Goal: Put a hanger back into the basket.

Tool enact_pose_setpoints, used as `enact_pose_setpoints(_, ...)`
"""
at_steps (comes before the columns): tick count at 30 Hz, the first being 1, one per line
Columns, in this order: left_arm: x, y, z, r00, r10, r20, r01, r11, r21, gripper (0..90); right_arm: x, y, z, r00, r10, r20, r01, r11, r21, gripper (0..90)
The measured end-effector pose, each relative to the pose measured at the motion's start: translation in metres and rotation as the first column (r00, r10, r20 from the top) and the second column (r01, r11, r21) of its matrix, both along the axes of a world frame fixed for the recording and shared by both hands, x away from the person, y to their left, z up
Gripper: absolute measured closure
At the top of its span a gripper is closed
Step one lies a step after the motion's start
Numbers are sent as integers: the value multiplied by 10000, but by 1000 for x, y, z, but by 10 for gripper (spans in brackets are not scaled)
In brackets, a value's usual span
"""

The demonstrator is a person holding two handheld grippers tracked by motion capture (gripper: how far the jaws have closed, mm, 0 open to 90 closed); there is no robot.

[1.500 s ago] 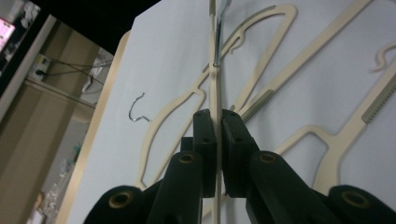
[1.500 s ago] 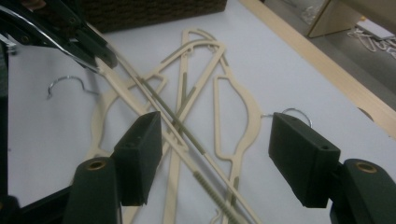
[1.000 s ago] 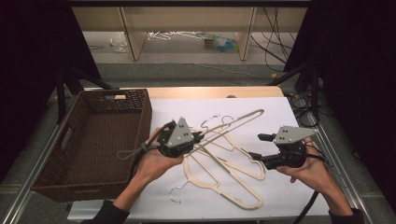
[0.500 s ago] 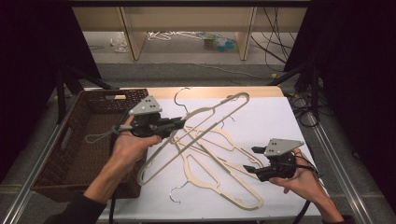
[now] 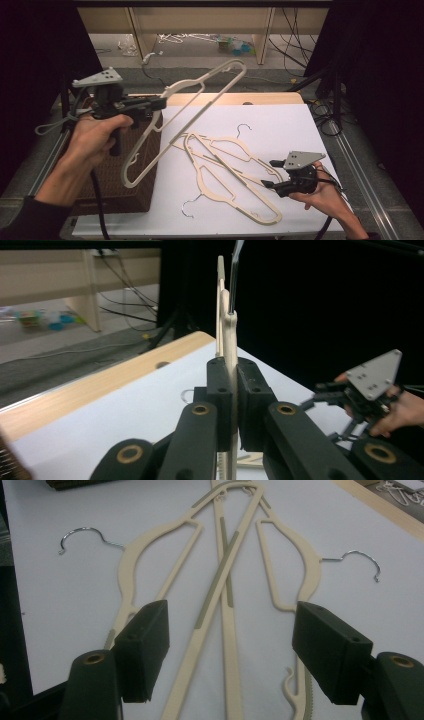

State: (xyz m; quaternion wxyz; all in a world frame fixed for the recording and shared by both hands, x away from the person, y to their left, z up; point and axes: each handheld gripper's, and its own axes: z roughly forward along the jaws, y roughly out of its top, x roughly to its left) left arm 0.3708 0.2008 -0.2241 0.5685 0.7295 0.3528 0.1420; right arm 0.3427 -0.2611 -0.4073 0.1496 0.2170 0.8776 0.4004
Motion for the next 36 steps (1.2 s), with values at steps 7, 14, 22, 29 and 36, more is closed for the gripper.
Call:
enact_pose_setpoints(7,2,61,-14,9901,1392,161,-1395,9900,202,857,-4,7,-15,9996,79,-275,-82,9999,-131,309)
enact_pose_setpoints(14,5,111,-40,9768,2100,421,-2128,9740,778,857,-6,12,-20,9991,250,-335,-257,9995,-198,304)
enact_pose_setpoints(22,7,146,-74,9610,2762,108,-2753,9531,1258,857,-7,11,-23,9987,300,-404,-307,9994,-163,303)
enact_pose_setpoints(29,4,162,-86,9573,2888,126,-2879,9490,1282,857,-7,12,-25,9982,332,-498,-344,9992,-226,299)
enact_pose_setpoints(36,4,168,-94,9588,2840,93,-2819,9468,1550,857,-8,12,-25,9983,287,-500,-296,9994,-181,281)
